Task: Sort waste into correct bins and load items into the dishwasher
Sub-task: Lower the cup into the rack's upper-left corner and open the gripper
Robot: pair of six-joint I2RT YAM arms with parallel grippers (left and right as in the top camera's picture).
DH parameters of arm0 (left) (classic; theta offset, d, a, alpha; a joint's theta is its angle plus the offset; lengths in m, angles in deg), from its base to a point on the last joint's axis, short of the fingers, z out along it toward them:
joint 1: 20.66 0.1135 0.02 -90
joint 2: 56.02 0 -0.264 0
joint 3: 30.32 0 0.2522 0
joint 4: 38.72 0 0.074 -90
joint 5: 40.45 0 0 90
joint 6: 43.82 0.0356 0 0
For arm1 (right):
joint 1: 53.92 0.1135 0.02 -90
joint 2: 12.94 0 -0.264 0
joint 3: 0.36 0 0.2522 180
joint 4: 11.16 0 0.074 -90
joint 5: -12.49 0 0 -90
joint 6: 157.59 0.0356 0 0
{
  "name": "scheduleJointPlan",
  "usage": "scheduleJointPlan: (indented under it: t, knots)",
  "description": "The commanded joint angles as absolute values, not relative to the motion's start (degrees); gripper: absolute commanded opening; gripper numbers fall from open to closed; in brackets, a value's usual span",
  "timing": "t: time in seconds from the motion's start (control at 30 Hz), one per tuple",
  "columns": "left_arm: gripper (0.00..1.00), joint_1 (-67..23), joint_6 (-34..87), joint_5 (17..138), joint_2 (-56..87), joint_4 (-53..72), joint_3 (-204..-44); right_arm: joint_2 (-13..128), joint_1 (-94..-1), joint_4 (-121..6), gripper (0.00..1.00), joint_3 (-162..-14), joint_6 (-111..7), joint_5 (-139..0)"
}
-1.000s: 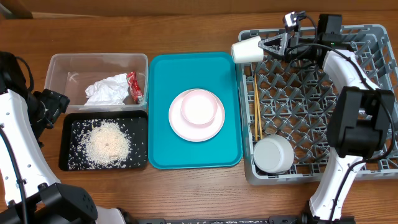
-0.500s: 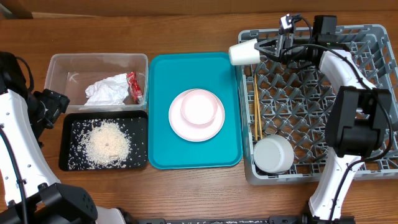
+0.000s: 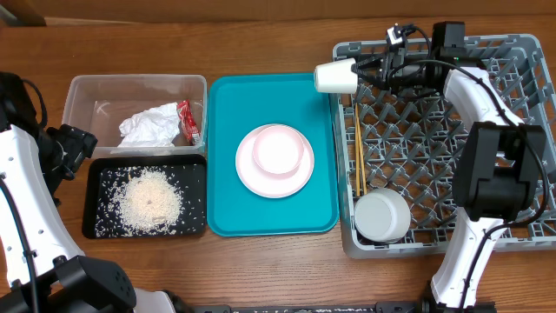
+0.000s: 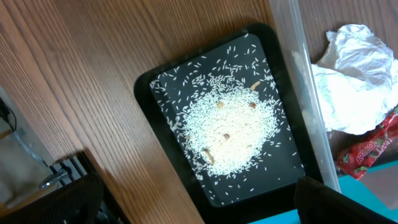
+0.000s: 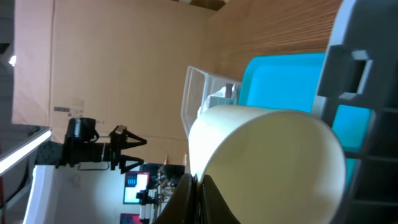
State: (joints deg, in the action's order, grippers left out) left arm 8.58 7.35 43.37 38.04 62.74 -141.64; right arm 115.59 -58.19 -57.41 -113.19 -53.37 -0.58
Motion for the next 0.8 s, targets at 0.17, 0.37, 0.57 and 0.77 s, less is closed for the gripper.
scheduleJointPlan:
  t: [0.17,0.37,0.57,0.77]
  knots:
    - [1.0,8.2,6.8,43.2,37.4,62.8,-142.9,116.0,-58.4,-61.8,0.04,-112.8,-57.7,-10.3]
    - [1.0,8.2,6.8,43.2,37.4,62.8,-142.9,116.0,-59.6,-66.9,0.05,-112.8,-61.9,-11.0]
    - [1.0,8.2,6.8,43.2,37.4,62.8,-142.9,116.0,-61.4,-70.1,0.06,-112.8,-63.8,-11.5]
    - [1.0,8.2,6.8,43.2,37.4,62.8,-142.9,116.0,-62.1,-73.6,0.19,-112.8,-67.9,-12.6]
